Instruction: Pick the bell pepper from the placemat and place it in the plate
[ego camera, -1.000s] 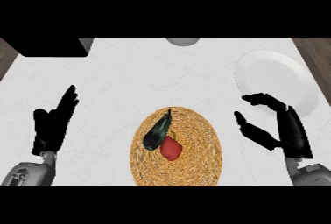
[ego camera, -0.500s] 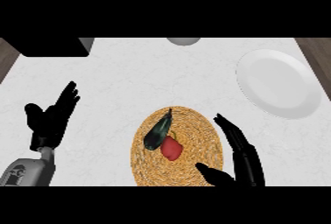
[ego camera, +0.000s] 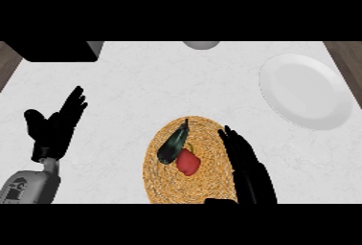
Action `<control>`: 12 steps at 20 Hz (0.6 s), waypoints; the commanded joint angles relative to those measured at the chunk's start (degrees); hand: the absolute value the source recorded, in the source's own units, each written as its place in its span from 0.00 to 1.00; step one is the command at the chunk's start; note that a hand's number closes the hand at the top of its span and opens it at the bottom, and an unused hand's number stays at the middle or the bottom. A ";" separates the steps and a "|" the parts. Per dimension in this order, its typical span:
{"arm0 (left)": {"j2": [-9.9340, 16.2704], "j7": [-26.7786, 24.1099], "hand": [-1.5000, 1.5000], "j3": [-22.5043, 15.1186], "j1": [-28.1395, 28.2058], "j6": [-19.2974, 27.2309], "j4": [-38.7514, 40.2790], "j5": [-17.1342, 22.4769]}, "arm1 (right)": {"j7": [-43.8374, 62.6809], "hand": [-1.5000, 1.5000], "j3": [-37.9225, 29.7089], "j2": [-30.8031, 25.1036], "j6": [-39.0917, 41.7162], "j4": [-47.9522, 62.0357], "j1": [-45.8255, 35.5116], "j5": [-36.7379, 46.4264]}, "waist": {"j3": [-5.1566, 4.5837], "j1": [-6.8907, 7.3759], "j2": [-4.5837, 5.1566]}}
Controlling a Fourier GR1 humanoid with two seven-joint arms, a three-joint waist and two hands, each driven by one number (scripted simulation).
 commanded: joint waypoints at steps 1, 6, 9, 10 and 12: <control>-0.04 0.41 0.50 0.84 1.80 -0.72 -1.97 0.47 | 9.53 0.00 -0.70 1.21 11.93 -4.09 -2.75 0.61 | 0.02 0.34 -0.01; -2.91 -1.60 0.50 -0.52 -0.33 1.56 1.40 -3.06 | 17.57 0.00 0.75 8.76 21.70 0.74 -9.17 2.26 | 0.02 0.29 0.14; -0.62 -0.34 0.50 1.90 -0.88 -2.19 1.98 -0.63 | 19.27 0.00 2.05 8.38 23.73 3.03 -8.15 5.58 | 0.03 0.18 0.09; -0.29 0.24 0.50 2.08 -0.19 -1.93 0.49 -0.87 | 22.57 0.00 1.19 10.32 25.96 3.05 -10.53 7.08 | 0.04 0.31 0.05; -3.00 -0.88 0.50 0.02 1.17 0.05 -1.25 -2.96 | 22.49 0.00 0.84 10.23 28.73 4.30 -9.71 5.81 | 0.05 0.31 0.05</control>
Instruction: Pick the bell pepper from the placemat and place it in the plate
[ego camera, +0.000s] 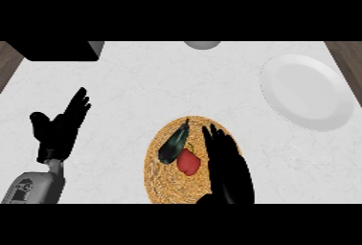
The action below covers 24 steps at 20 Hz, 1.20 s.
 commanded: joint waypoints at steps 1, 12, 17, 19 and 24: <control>1.07 1.54 0.50 1.32 0.97 -0.86 -2.93 0.01 | 4.33 0.00 -0.08 4.22 5.91 4.18 -2.81 1.65 | 0.03 0.20 -0.02; -1.44 2.35 0.50 2.39 1.23 -2.13 -3.23 -1.83 | 3.91 0.00 -4.49 6.13 8.41 17.02 -9.82 -4.23 | 0.04 0.17 0.02; -2.70 0.22 0.50 3.93 2.95 -2.51 -3.46 -2.80 | 8.35 0.00 -0.99 6.16 8.25 15.41 -9.59 -3.93 | 0.03 0.11 0.00; -2.81 2.93 0.50 3.73 -2.79 -2.40 0.66 -3.62 | 7.56 0.00 0.31 6.16 1.95 25.19 -15.48 -7.36 | 0.03 0.31 0.12; -3.57 4.83 0.50 3.65 1.06 -3.34 -5.59 -3.75 | 2.45 0.00 -3.96 4.20 6.89 20.99 -9.25 -3.55 | 0.04 0.00 -0.05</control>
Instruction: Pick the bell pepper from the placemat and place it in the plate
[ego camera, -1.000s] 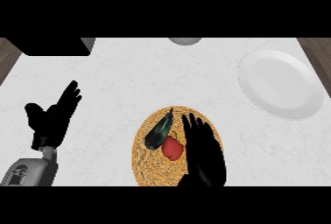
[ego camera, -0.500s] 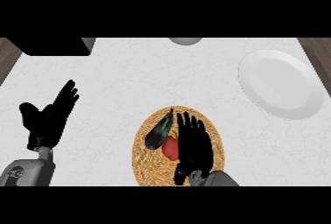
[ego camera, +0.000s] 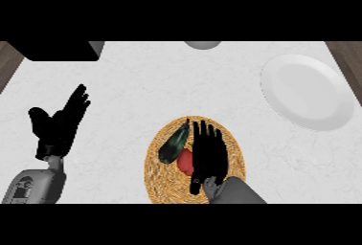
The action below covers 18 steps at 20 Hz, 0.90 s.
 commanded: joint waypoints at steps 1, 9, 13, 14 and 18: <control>0.02 -3.24 0.50 0.87 0.17 -2.48 3.70 -0.36 | 0.87 0.00 -2.91 0.54 6.10 0.42 -2.42 -0.69 | -0.01 -0.15 0.01; -2.46 1.50 0.50 -0.64 0.08 0.31 -1.76 -2.52 | -5.86 1.00 4.70 0.55 -0.71 11.94 -5.16 -8.42 | 0.02 0.37 0.07; 0.36 3.13 0.50 2.29 3.28 -3.03 -5.68 0.08 | -3.17 1.00 6.06 0.53 -1.71 7.44 -4.57 -8.65 | 0.01 0.42 -0.05; -2.83 -2.73 0.50 0.64 0.79 -1.17 2.62 -3.18 | -3.84 1.00 6.62 0.53 -4.81 11.65 -6.09 -9.23 | 0.00 0.21 0.08; -1.03 0.67 0.50 2.94 -1.62 -2.77 1.30 -1.61 | -7.02 1.00 5.46 0.52 -7.58 14.91 -8.94 -7.86 | 0.01 0.22 0.07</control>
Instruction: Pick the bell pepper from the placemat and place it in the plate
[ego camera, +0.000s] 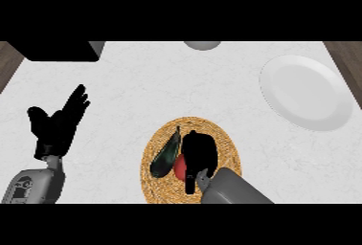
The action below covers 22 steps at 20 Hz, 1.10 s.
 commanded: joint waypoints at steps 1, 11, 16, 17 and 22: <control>-0.90 0.10 0.50 -0.47 -0.10 0.78 -0.69 -1.41 | 0.37 1.00 3.96 0.74 -5.98 -0.14 2.00 4.30 | 0.24 0.05 0.32; -0.57 -0.99 0.50 0.40 2.50 0.29 -1.91 -0.81 | -33.77 1.00 -7.41 -14.64 -12.86 -5.87 0.96 0.70 | 0.28 -0.20 0.31; -0.34 -0.06 0.50 1.33 0.64 0.17 -0.13 -0.12 | -32.09 1.00 -15.47 -17.83 -23.58 -10.90 -2.84 5.48 | 0.26 -1.05 0.19; -0.78 -1.94 0.50 0.51 0.86 -0.03 1.99 -1.16 | -29.96 1.00 -16.91 -17.98 -23.80 -12.54 -3.64 6.12 | 0.21 -1.38 0.21; -2.67 1.86 0.50 -1.66 3.76 1.45 -5.35 -1.78 | -25.68 1.00 -23.51 -19.86 -25.49 -16.44 -0.97 7.29 | 0.26 -0.33 0.07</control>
